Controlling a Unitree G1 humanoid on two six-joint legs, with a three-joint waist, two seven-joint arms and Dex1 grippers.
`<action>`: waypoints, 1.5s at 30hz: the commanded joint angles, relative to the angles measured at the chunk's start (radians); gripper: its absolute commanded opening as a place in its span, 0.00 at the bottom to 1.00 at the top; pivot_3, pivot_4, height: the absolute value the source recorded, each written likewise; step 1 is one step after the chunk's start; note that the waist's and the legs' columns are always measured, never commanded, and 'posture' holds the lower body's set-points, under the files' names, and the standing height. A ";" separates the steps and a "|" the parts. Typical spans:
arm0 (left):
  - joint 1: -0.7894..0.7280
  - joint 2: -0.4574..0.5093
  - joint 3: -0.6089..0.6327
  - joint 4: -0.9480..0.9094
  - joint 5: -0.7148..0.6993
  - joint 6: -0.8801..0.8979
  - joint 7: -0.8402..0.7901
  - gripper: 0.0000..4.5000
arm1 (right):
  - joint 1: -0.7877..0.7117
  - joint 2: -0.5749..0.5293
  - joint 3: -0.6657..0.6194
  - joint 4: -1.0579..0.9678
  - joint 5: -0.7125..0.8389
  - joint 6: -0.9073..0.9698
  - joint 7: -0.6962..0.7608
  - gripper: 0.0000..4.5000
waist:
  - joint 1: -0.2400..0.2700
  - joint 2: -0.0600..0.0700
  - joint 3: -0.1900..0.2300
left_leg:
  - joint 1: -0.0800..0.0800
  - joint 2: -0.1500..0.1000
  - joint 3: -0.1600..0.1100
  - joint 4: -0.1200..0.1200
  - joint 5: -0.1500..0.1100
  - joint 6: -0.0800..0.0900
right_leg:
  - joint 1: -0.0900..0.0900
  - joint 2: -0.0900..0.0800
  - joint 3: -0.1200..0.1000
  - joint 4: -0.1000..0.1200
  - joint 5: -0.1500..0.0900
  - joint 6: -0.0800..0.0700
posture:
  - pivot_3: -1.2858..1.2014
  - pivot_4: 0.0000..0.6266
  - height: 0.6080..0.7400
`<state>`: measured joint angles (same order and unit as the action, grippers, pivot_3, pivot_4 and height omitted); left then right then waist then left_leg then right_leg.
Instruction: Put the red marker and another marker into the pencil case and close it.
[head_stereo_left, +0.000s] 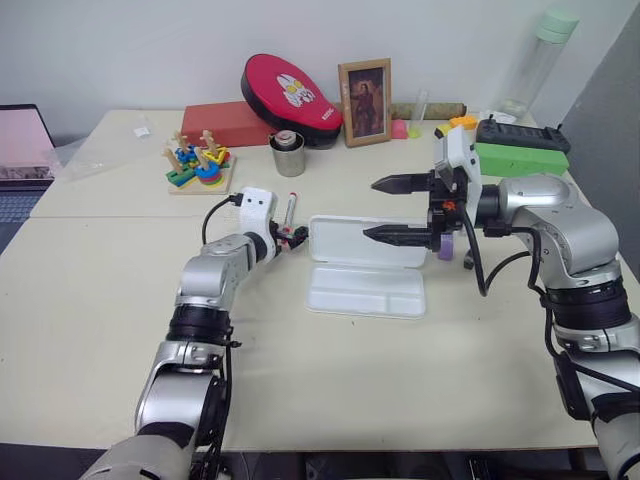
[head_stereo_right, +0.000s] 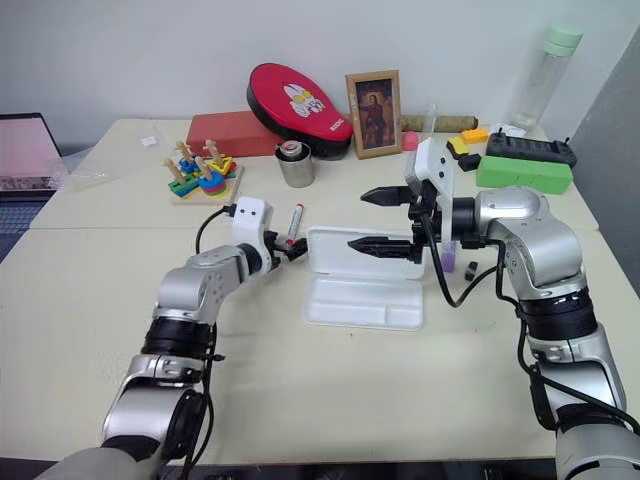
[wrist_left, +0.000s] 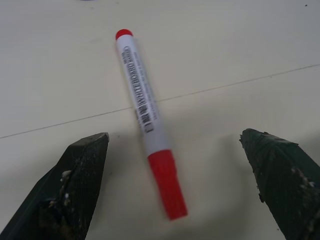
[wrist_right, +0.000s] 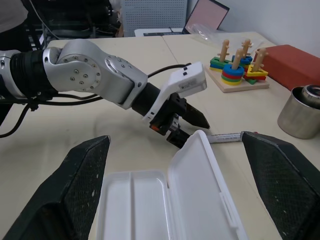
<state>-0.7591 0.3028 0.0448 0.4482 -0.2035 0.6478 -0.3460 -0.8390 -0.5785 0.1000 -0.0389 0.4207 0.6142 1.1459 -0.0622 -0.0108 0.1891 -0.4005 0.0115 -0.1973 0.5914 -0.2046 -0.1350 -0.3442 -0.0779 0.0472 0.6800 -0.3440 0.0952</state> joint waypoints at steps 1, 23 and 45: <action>-0.069 -0.020 0.007 0.170 0.039 -0.100 0.032 1.00 | -0.028 -0.002 -0.027 -0.017 0.014 -0.020 -0.013 0.97 | 0.000 0.000 0.000 | 0.000 0.000 0.000 0.000 0.000 0.000 | 0.000 0.000 0.000 0.000 0.000 0.000 | 0.52 0.24 1.00; -0.096 -0.023 0.054 0.343 0.053 -0.173 0.053 0.18 | -0.035 -0.002 -0.034 -0.012 0.024 -0.029 -0.036 1.00 | -0.001 0.000 0.000 | 0.001 0.000 0.000 0.000 0.000 0.000 | 0.001 0.000 0.000 0.001 0.000 0.001 | 0.52 0.24 1.00; -0.108 0.169 -0.003 -0.287 -0.185 -0.259 -0.541 0.09 | 0.014 -0.169 -0.195 -0.082 0.195 0.065 0.044 1.00 | 0.003 -0.001 0.000 | -0.007 0.000 0.002 0.001 0.001 0.000 | -0.006 0.000 0.000 -0.001 0.001 0.001 | 0.52 0.24 1.00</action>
<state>-0.8424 0.4464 0.0753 0.2221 -0.3509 0.3779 -0.7694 -0.8220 -0.7276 -0.0413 -0.0838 0.5745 0.6714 1.1800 -0.0593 -0.0114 0.1895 -0.4077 0.0116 -0.1953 0.5919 -0.2040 -0.1347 -0.3499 -0.0780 0.0468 0.6794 -0.3435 0.0958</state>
